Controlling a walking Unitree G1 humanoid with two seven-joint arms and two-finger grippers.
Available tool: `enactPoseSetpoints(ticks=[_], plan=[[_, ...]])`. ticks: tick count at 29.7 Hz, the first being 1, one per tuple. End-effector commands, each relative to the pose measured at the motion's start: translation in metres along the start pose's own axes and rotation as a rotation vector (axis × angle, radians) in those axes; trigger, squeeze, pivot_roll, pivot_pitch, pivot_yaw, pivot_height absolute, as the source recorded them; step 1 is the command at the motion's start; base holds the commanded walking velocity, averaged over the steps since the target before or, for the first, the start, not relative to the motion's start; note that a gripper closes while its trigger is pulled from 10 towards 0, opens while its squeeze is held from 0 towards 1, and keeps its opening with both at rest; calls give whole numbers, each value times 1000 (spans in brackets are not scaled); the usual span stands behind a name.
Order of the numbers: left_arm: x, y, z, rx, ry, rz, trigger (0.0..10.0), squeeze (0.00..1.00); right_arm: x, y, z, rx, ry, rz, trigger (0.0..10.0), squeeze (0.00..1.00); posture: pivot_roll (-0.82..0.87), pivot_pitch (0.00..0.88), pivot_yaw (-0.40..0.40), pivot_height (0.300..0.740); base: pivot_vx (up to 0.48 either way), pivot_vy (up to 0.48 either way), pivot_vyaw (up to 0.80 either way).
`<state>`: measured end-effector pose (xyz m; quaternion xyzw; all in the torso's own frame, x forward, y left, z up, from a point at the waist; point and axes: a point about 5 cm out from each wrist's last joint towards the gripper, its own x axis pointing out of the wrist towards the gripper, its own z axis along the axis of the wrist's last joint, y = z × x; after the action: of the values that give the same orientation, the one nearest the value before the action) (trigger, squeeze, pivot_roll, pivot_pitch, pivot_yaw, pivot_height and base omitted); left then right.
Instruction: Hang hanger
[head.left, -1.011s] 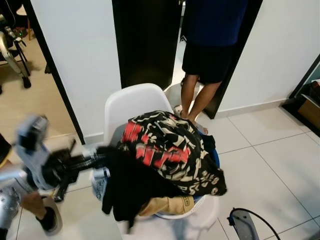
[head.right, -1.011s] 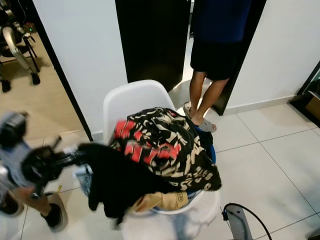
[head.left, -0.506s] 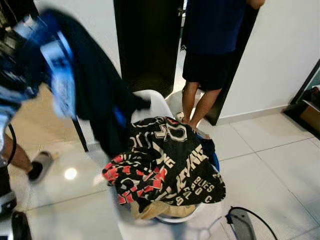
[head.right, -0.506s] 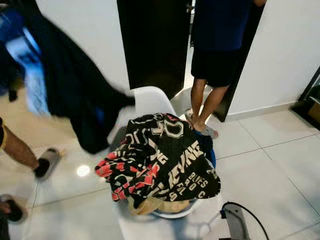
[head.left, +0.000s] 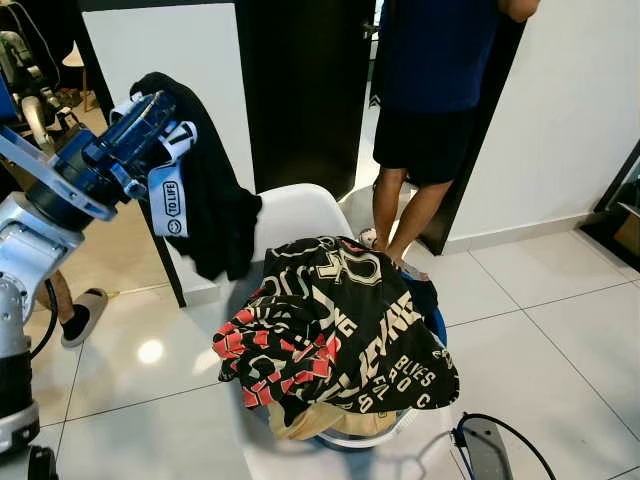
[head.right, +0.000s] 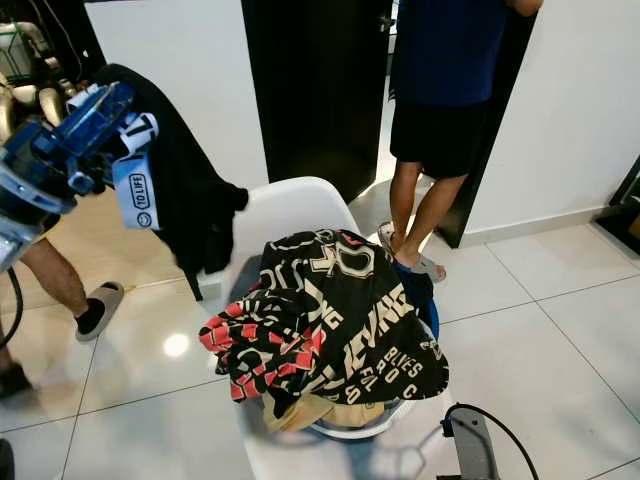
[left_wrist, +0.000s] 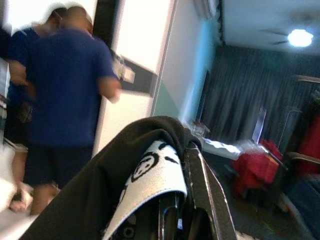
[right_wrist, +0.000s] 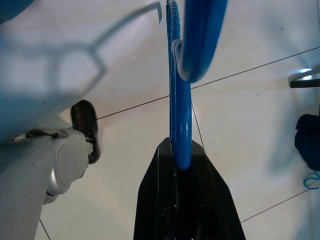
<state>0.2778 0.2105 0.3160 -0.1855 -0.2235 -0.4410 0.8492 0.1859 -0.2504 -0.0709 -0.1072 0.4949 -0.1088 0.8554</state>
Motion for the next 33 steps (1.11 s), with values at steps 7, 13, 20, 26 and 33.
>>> enactPoseSetpoints(ticks=[7, 13, 20, 26, 33], plan=[[4, -20, -14, -47, 42, -83, 10000, 0, 0, 2, 1, 30, -9, 14, 10000, 0, -26, 0, 20, 740, -378, 0, 0], [2, -23, -32, -85, 77, -57, 10000, 0, 0, 3, 2, 31, -12, 22, 10000, 0, -29, 0, 18, 740, -354, 0, 0], [0, -23, -42, -110, 92, -33, 10000, 0, 0, 2, 2, 25, -11, 25, 10000, 0, -39, 0, 12, 740, -342, 0, 0], [-4, -22, -53, -138, 111, -5, 10000, 0, 0, 1, 1, 11, -9, 26, 10000, 0, -47, 0, 6, 740, -338, 0, 0], [-15, -18, -78, -183, 171, 47, 10000, 0, 0, -1, 0, -22, -6, 39, 10000, 0, -53, 0, 0, 740, -333, 0, -679]])
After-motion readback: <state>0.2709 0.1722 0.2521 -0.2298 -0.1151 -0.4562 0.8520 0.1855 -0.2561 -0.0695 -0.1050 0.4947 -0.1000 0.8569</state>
